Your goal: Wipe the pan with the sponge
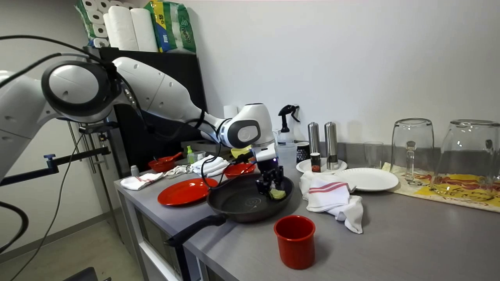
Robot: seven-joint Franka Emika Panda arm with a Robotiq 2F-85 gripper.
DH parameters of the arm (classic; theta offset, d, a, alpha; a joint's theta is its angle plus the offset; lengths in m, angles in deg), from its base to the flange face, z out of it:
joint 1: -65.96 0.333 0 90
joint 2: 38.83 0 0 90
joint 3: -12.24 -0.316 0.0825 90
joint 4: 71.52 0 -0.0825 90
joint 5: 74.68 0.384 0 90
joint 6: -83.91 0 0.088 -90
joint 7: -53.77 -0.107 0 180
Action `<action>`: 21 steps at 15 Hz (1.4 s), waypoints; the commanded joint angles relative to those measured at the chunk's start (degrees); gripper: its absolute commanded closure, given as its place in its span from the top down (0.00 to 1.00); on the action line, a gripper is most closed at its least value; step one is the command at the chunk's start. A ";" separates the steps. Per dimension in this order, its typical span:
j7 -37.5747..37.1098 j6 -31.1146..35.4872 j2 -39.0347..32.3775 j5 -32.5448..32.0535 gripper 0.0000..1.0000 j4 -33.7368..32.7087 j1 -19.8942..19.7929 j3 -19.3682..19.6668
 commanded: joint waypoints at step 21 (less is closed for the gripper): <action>1.09 0.22 -0.66 -2.69 0.28 0.65 3.21 -5.84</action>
